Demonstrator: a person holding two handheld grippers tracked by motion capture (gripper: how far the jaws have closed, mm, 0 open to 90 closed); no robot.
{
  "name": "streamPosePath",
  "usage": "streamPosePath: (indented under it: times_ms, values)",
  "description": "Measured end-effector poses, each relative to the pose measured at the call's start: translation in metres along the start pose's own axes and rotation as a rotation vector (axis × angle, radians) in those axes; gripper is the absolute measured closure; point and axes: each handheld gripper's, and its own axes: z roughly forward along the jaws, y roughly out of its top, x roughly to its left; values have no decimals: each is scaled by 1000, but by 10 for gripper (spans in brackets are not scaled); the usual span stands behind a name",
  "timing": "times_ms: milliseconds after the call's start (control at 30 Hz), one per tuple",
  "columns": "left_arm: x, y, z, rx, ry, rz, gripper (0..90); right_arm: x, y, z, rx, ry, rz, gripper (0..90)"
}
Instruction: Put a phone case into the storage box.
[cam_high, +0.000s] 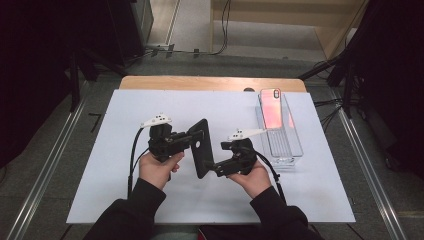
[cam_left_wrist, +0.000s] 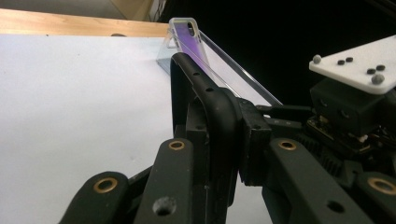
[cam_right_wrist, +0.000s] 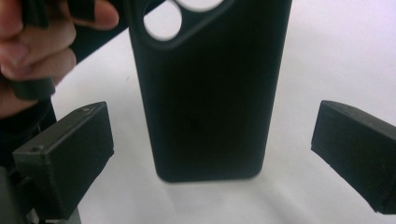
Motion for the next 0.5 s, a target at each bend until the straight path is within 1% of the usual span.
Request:
streamPosePath:
  times_ms: [133,300,400,500]
  values:
    - [-4,-3,1,7,-4,2,788,2,4,0,-13,-1,-3,0]
    - [-8,-7,4,22,-6,-15,787,4,7,0,-30,6,-3,0]
    - [-11,-9,5,28,-5,-17,787,6,8,1,-31,0,3,0]
    - [-13,-10,6,34,-9,-19,787,7,8,2,-29,-6,-3,0]
